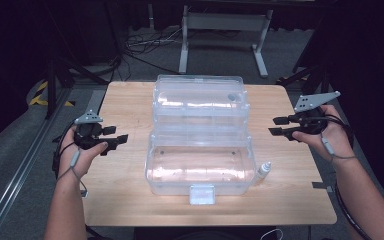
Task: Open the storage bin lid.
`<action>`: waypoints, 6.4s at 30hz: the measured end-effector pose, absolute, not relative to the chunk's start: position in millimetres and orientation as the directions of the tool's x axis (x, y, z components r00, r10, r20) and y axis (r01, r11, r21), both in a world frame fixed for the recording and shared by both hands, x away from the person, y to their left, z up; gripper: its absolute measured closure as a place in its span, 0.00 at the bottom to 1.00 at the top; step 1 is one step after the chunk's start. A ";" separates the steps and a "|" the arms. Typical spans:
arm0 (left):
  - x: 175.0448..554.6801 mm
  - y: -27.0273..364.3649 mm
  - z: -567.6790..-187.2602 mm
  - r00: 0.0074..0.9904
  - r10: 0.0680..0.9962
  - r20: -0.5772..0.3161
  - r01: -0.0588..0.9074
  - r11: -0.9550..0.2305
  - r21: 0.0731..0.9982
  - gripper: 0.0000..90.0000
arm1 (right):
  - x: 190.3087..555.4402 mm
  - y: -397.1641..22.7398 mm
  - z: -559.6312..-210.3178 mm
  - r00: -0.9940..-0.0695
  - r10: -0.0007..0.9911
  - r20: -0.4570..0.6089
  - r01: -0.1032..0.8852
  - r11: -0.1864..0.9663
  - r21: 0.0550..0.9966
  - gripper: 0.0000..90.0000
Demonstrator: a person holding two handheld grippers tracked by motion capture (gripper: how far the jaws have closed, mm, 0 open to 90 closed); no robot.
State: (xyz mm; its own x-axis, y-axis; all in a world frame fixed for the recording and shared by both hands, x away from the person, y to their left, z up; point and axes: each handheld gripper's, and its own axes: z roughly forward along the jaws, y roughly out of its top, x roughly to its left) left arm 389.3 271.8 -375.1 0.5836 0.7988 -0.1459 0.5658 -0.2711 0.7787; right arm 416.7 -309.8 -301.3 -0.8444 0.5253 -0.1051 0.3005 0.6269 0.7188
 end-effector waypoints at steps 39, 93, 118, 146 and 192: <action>380.9 269.6 -379.1 0.597 0.789 -0.144 0.589 -0.310 0.746 0.43 | 406.5 -285.9 -322.2 -0.927 0.365 -0.089 0.301 0.864 0.404 0.64; 383.0 268.1 -380.2 0.609 0.779 -0.148 0.593 -0.324 0.737 0.42 | 419.9 -262.9 -403.1 -0.966 0.257 -0.041 0.249 0.958 0.142 0.71; 382.9 267.8 -380.4 0.607 0.781 -0.149 0.596 -0.322 0.736 0.42 | 416.1 -264.2 -367.7 -0.979 0.199 -0.044 0.192 0.972 0.140 0.79; 381.7 267.5 -377.8 0.612 0.777 -0.145 0.590 -0.328 0.738 0.41 | 406.3 -247.0 -309.0 -0.981 0.179 -0.071 0.164 0.971 0.175 0.79; 382.2 266.8 -377.4 0.618 0.773 -0.143 0.591 -0.336 0.733 0.40 | 393.0 -186.8 -298.7 -0.995 0.078 -0.056 0.066 0.979 0.193 0.79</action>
State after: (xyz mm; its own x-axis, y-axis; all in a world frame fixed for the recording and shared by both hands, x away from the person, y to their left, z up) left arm 382.2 266.8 -377.4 0.6182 0.7728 -0.1435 0.5908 -0.3365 0.7333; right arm 393.0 -186.8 -298.7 -0.9954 0.0781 -0.0558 0.0659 0.9790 0.1931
